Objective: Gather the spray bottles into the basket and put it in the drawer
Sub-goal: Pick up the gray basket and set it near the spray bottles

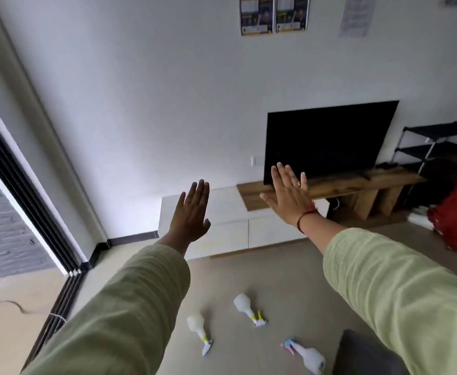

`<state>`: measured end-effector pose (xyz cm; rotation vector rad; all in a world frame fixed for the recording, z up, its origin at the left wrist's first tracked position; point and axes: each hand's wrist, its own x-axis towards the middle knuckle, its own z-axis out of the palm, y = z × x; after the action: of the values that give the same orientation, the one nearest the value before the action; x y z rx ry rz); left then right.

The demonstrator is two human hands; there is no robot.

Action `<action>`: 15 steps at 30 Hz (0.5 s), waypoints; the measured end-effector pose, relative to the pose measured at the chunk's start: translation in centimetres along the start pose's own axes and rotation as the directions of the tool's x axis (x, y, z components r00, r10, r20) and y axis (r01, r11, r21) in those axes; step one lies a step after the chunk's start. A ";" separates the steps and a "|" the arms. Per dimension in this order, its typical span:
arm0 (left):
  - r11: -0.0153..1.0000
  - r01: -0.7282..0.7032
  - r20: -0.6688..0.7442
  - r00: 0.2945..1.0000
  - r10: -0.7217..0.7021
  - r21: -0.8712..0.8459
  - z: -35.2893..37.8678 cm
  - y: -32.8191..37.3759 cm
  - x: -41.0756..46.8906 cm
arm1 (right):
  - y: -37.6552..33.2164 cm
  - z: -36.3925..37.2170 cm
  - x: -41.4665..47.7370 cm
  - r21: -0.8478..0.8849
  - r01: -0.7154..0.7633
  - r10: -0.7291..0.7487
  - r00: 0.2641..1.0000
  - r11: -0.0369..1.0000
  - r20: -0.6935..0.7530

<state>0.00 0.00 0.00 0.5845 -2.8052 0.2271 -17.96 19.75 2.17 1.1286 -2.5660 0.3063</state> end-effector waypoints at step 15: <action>0.970 -0.187 0.243 0.944 0.221 -0.159 8.9 5.3 -1.3 | 4.9 5.6 -9.7 -0.147 -0.257 0.285 0.933 0.955 0.221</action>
<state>-3.08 3.45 -9.39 0.3099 -3.1059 -0.0004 -16.57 27.80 -7.00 0.8105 -2.9159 0.0836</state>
